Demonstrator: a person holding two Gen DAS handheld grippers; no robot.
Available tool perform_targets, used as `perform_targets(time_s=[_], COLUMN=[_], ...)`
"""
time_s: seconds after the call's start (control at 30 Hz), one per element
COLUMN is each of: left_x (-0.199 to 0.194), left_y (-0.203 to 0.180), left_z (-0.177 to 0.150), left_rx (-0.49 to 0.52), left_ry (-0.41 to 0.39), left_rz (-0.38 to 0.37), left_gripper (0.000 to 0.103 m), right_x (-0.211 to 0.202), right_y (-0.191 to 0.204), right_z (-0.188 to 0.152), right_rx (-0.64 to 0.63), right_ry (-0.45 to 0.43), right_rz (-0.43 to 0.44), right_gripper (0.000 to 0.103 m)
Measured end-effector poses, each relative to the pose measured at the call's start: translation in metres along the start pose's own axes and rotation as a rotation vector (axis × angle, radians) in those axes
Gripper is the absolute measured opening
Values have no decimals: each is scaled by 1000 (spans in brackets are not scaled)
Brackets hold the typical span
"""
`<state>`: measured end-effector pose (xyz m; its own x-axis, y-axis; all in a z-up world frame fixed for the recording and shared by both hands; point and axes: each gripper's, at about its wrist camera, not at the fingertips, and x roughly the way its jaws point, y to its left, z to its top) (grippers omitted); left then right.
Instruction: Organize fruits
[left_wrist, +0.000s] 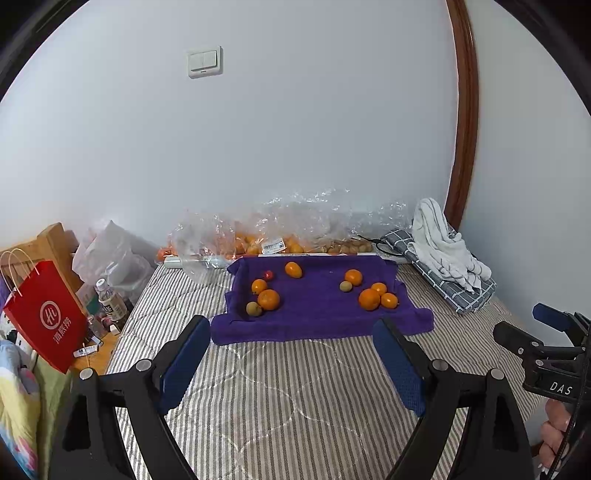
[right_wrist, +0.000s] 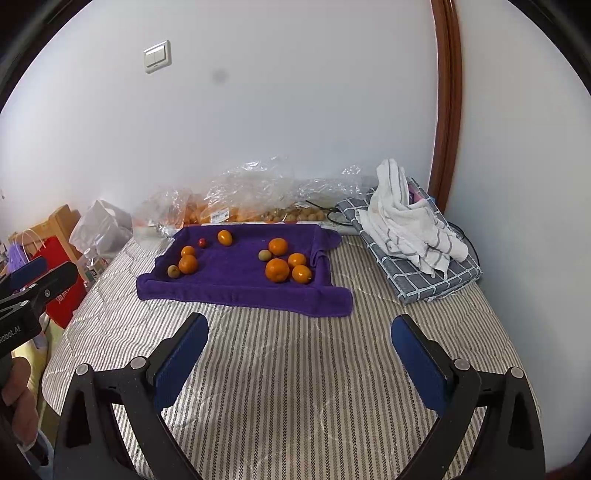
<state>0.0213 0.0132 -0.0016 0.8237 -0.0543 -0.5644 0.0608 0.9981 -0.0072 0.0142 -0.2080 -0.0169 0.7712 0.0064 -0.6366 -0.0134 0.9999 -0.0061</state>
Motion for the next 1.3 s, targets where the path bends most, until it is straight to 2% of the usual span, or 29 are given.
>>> perform_targets(time_s=[1.3], left_x=[-2], left_y=[0], left_z=[3], left_rx=[-7], left_ry=[-3], left_rz=[11], left_gripper=[89], right_x=[-4], right_y=[5], right_z=[0], right_rx=[3], right_ry=[-17], right_rz=[0], right_gripper=[98])
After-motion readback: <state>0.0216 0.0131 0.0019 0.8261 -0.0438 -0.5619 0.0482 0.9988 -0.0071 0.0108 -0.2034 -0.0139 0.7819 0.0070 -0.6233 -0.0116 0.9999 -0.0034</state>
